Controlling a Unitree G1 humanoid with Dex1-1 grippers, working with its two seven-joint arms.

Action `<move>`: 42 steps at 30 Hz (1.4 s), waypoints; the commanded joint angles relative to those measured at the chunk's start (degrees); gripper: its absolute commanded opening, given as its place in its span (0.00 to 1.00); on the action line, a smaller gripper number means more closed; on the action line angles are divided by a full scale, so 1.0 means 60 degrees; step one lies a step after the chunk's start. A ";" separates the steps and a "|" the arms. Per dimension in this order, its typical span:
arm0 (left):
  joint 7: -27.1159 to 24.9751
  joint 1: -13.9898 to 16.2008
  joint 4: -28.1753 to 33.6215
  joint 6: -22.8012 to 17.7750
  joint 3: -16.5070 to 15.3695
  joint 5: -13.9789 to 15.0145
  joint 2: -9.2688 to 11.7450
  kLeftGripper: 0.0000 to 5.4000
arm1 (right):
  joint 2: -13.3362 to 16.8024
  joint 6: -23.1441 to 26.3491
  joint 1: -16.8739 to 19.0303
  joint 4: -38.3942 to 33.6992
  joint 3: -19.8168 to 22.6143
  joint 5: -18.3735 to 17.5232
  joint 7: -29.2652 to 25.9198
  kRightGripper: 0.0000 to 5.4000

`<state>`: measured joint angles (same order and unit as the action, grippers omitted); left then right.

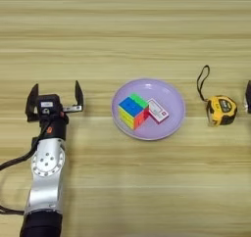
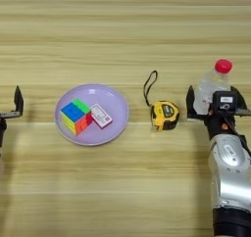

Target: Move the objects on the table

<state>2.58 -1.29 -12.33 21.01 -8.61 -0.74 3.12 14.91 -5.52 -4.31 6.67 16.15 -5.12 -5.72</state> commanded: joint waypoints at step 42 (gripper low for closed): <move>0.0544 -0.1357 -0.2003 0.1378 -0.0029 -0.0431 0.0568 1.00 | 0.0571 0.2623 0.3101 -0.4293 -0.0539 -0.1377 -0.2042 0.99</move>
<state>5.73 -9.25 -24.36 29.34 -8.71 -3.53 5.87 18.21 9.41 14.50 -19.13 14.09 -13.56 -17.15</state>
